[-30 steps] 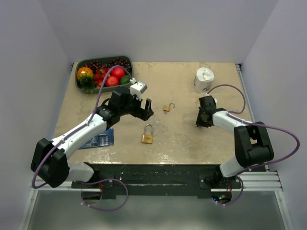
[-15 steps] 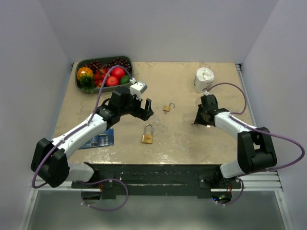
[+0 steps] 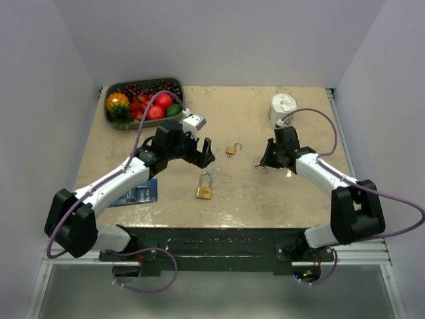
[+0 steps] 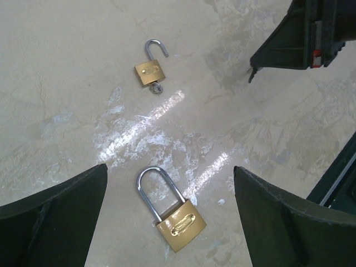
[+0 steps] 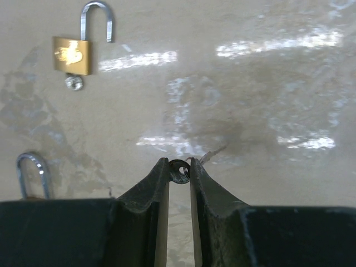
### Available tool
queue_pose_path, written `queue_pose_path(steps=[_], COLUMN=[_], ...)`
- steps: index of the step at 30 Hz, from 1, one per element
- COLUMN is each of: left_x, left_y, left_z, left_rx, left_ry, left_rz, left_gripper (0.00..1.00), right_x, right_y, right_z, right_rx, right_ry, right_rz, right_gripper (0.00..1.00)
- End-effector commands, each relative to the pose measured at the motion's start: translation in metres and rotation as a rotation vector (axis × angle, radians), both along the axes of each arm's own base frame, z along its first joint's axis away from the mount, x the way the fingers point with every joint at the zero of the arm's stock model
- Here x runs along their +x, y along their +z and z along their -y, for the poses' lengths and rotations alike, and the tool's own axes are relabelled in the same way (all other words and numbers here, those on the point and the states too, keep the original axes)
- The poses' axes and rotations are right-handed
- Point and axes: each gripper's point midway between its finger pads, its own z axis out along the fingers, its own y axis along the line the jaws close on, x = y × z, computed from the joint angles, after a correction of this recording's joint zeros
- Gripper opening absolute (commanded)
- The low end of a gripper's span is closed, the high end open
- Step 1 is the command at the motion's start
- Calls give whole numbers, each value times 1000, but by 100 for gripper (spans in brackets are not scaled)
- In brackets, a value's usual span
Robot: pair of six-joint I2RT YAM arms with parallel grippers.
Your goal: Unlock with the key
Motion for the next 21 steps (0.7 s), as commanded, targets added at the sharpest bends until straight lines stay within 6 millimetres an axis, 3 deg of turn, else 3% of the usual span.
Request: queue_pose_path(steps=[1,8,14,18,21], left_x=[-2,-9,-13,-13,-12], left_y=[13,-12,-24,-32,-37], left_z=[23,39,46,45,44], left_rx=[-99,-138,-155,-142,-128], left_ry=[-98,-149,-174,-160,-148], left_rz=[32,-95,-162,-181,-199], left_gripper=[99,96,86,73,69], right_x=[19,21,14,5,-1], right_y=[44,65,64,64,66], right_z=[-49,-118,-165,-186,-195], right_rx=[101,248,297,330,342], right_ry=[70,159,238,278,299], right_rz=[123,179,173,167,165], right_gripper=[0,0,0,0,0])
